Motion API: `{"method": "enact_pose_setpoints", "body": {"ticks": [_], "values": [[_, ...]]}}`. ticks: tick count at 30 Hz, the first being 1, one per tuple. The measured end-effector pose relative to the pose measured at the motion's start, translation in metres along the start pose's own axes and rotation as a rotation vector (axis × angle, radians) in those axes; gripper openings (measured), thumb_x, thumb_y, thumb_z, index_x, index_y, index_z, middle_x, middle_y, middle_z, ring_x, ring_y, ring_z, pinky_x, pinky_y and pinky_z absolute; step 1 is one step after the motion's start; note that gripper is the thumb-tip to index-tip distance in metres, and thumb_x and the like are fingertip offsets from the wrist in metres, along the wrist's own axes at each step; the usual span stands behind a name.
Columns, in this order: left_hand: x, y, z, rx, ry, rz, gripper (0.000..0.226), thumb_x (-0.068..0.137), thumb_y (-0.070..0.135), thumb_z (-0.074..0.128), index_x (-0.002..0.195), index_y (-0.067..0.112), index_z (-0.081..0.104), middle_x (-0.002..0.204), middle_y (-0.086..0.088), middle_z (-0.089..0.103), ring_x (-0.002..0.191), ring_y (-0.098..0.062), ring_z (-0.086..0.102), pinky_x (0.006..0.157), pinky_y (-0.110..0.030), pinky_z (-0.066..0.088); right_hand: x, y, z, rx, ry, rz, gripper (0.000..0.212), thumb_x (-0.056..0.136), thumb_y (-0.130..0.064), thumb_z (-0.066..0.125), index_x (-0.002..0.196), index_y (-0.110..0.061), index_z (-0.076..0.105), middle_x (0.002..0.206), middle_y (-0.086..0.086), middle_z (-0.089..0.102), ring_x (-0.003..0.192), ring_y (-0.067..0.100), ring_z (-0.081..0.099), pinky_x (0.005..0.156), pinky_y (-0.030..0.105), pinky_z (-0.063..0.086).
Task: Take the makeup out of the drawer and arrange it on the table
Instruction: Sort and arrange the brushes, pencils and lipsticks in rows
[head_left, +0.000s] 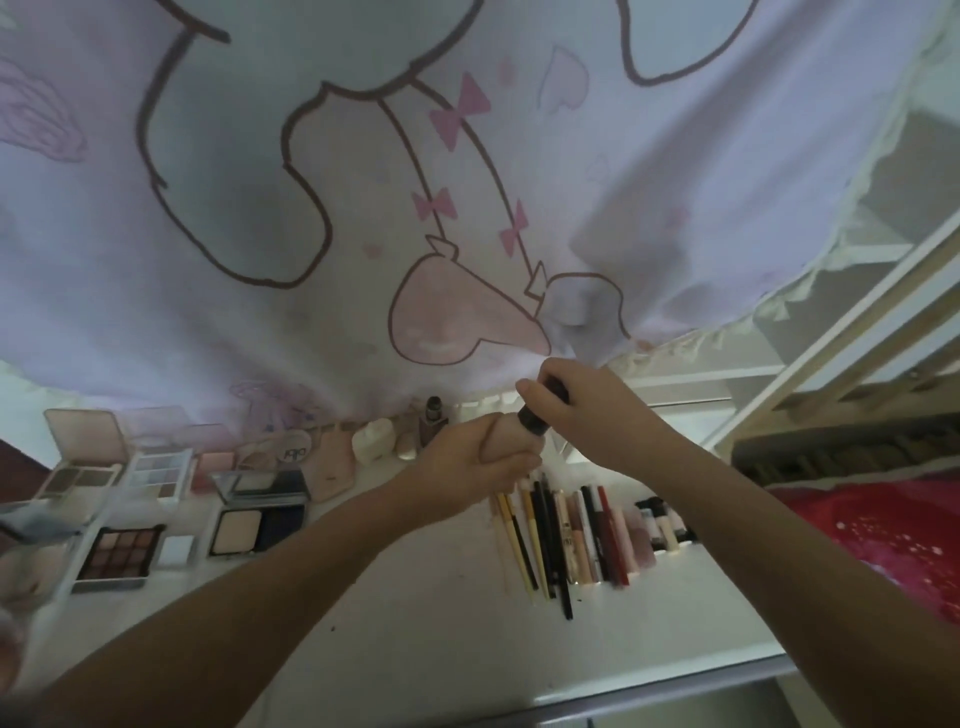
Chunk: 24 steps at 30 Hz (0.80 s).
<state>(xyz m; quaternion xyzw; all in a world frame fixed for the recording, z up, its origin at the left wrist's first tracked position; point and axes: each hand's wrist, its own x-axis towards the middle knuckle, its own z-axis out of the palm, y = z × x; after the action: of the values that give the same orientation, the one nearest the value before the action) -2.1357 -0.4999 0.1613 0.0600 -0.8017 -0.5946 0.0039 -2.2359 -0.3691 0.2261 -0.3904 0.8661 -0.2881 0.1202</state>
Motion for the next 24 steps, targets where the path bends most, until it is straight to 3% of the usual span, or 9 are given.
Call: {"method": "enact_pose_setpoints", "body": {"ticks": [4,8,11,14,16,19,21,24], "values": [[-0.02,0.018,-0.017,-0.02,-0.143,0.012,0.01,0.08,0.041,0.059,0.085,0.033,0.06,0.07,-0.004,0.063,0.05,-0.01,0.05,0.045,-0.02,0.04,-0.013,-0.013,0.001,0.023,0.011,-0.103,0.035,0.095,-0.034,0.045,0.078,-0.004,0.05,0.061,0.002,0.045,0.052,0.012,0.038,0.048,0.016,0.033],[-0.032,0.036,-0.03,-0.086,-0.3,-0.048,0.017,0.085,0.033,0.056,0.083,0.015,0.056,0.071,-0.01,0.061,0.046,-0.013,0.045,0.041,-0.021,0.037,-0.022,-0.017,-0.009,0.086,-0.057,-0.233,0.02,0.095,-0.033,0.045,0.082,-0.019,0.05,0.066,-0.003,0.051,0.055,0.007,0.046,0.052,0.018,0.039],[-0.036,0.044,-0.036,0.161,-0.218,-0.017,0.015,0.088,0.033,0.06,0.093,0.019,0.058,0.073,-0.004,0.064,0.052,-0.01,0.051,0.047,-0.019,0.042,-0.025,-0.021,-0.025,0.122,-0.261,-0.181,0.023,0.096,-0.041,0.039,0.089,-0.023,0.052,0.066,-0.006,0.058,0.053,0.0,0.052,0.048,0.013,0.041],[-0.038,0.048,-0.037,0.438,-0.076,0.037,0.028,0.083,0.042,0.062,0.101,0.021,0.058,0.079,0.002,0.064,0.062,-0.008,0.057,0.058,-0.021,0.045,-0.021,-0.026,-0.037,0.07,-0.342,-0.076,0.046,0.093,-0.055,0.029,0.075,-0.021,0.054,0.049,-0.008,0.054,0.039,0.002,0.043,0.045,0.011,0.035],[-0.04,0.05,-0.039,0.45,-0.032,0.035,0.029,0.081,0.045,0.063,0.099,0.024,0.057,0.076,0.006,0.065,0.063,-0.005,0.059,0.06,-0.023,0.048,-0.019,-0.029,-0.04,0.02,-0.322,-0.12,0.034,0.096,-0.047,0.037,0.077,-0.023,0.054,0.052,-0.011,0.052,0.041,0.001,0.041,0.046,0.013,0.035],[-0.042,0.052,-0.045,0.457,0.017,0.011,0.031,0.08,0.046,0.064,0.101,0.025,0.057,0.073,0.009,0.066,0.059,0.003,0.059,0.056,-0.017,0.044,-0.022,-0.032,-0.046,0.115,-0.339,-0.191,0.005,0.094,-0.034,0.05,0.097,-0.035,0.054,0.081,-0.011,0.063,0.067,-0.004,0.058,0.058,0.014,0.049],[-0.043,0.053,-0.046,0.46,0.025,0.028,0.032,0.079,0.045,0.065,0.102,0.023,0.058,0.076,0.009,0.066,0.063,0.0,0.061,0.058,-0.018,0.048,-0.023,-0.035,-0.046,0.133,-0.366,-0.145,0.013,0.092,-0.042,0.05,0.1,-0.032,0.055,0.083,-0.008,0.069,0.07,0.0,0.064,0.058,0.015,0.051],[-0.045,0.055,-0.044,0.483,-0.003,0.033,0.034,0.079,0.046,0.065,0.101,0.021,0.058,0.079,0.006,0.067,0.071,-0.009,0.064,0.071,-0.033,0.056,-0.022,-0.038,-0.042,0.027,-0.324,-0.107,0.028,0.095,-0.045,0.042,0.089,-0.022,0.056,0.061,-0.011,0.067,0.05,-0.003,0.057,0.049,0.012,0.044]]}}
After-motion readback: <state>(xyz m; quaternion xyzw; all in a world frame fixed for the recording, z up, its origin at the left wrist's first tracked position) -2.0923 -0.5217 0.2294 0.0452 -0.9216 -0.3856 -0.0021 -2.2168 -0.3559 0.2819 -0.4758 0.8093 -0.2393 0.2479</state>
